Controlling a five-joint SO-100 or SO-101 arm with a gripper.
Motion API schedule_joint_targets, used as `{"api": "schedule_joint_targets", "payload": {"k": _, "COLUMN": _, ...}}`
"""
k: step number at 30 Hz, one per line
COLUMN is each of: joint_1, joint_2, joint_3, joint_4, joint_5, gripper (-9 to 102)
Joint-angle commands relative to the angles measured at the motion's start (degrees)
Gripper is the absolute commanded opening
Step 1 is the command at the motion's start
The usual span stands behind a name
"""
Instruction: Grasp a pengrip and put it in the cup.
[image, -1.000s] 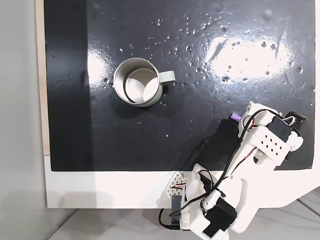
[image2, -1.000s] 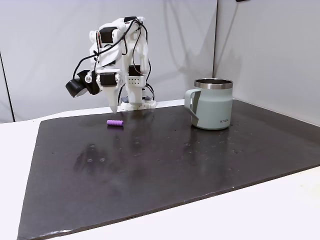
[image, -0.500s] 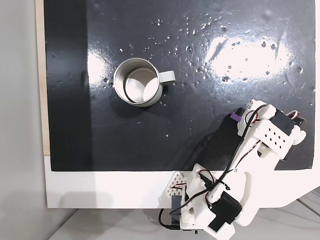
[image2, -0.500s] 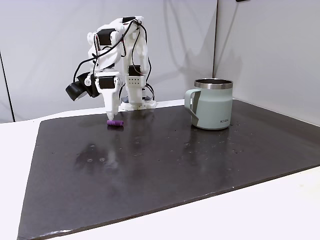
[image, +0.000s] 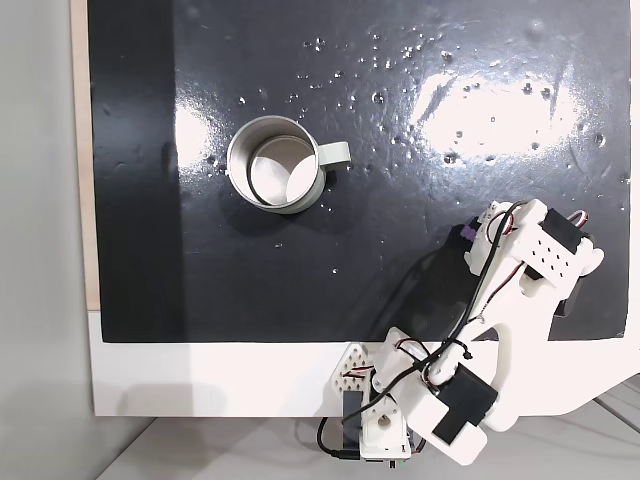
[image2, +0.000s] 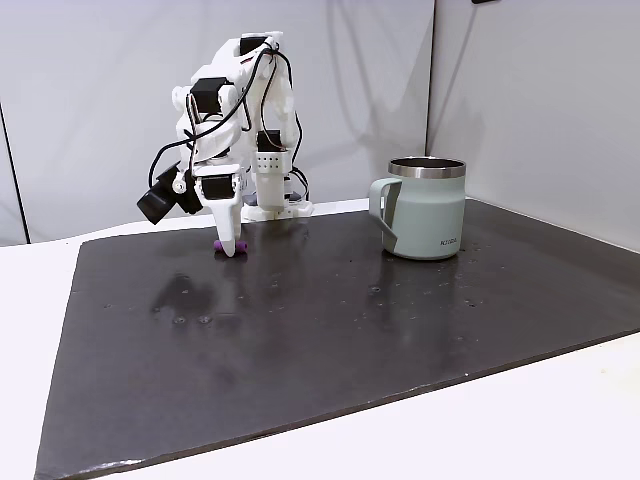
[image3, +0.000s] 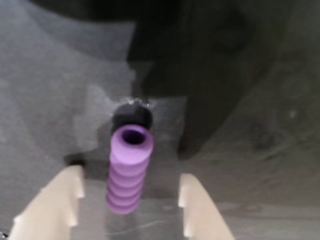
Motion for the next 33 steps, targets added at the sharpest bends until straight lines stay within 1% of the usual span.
{"api": "schedule_joint_targets", "payload": {"k": 1, "joint_1": 1.23, "joint_2": -0.88, "joint_3": -2.46, "joint_4": 0.53, "joint_5": -1.14, "gripper": 18}}
{"api": "schedule_joint_targets", "payload": {"k": 5, "joint_1": 2.9, "joint_2": -2.46, "joint_3": -3.08, "joint_4": 1.32, "joint_5": -1.23, "gripper": 8}}
{"api": "schedule_joint_targets", "payload": {"k": 7, "joint_1": 2.99, "joint_2": -3.08, "joint_3": -3.25, "joint_4": 1.76, "joint_5": -1.23, "gripper": 1}}
{"api": "schedule_joint_targets", "payload": {"k": 13, "joint_1": 1.76, "joint_2": -1.85, "joint_3": -5.01, "joint_4": 4.83, "joint_5": 0.7, "gripper": 0}}
{"api": "schedule_joint_targets", "payload": {"k": 16, "joint_1": -0.44, "joint_2": 0.97, "joint_3": -6.68, "joint_4": 6.94, "joint_5": 2.9, "gripper": 0}}
{"api": "schedule_joint_targets", "payload": {"k": 20, "joint_1": -5.71, "joint_2": 8.61, "joint_3": -8.79, "joint_4": 9.14, "joint_5": 6.86, "gripper": 0}}
{"api": "schedule_joint_targets", "payload": {"k": 26, "joint_1": -16.96, "joint_2": 23.64, "joint_3": -9.84, "joint_4": 10.55, "joint_5": 12.74, "gripper": 0}}
{"api": "schedule_joint_targets", "payload": {"k": 30, "joint_1": -25.49, "joint_2": 32.78, "joint_3": -11.78, "joint_4": 9.58, "joint_5": 14.68, "gripper": 0}}
{"api": "schedule_joint_targets", "payload": {"k": 33, "joint_1": -31.38, "joint_2": 38.32, "joint_3": -11.78, "joint_4": 5.1, "joint_5": 14.68, "gripper": 0}}
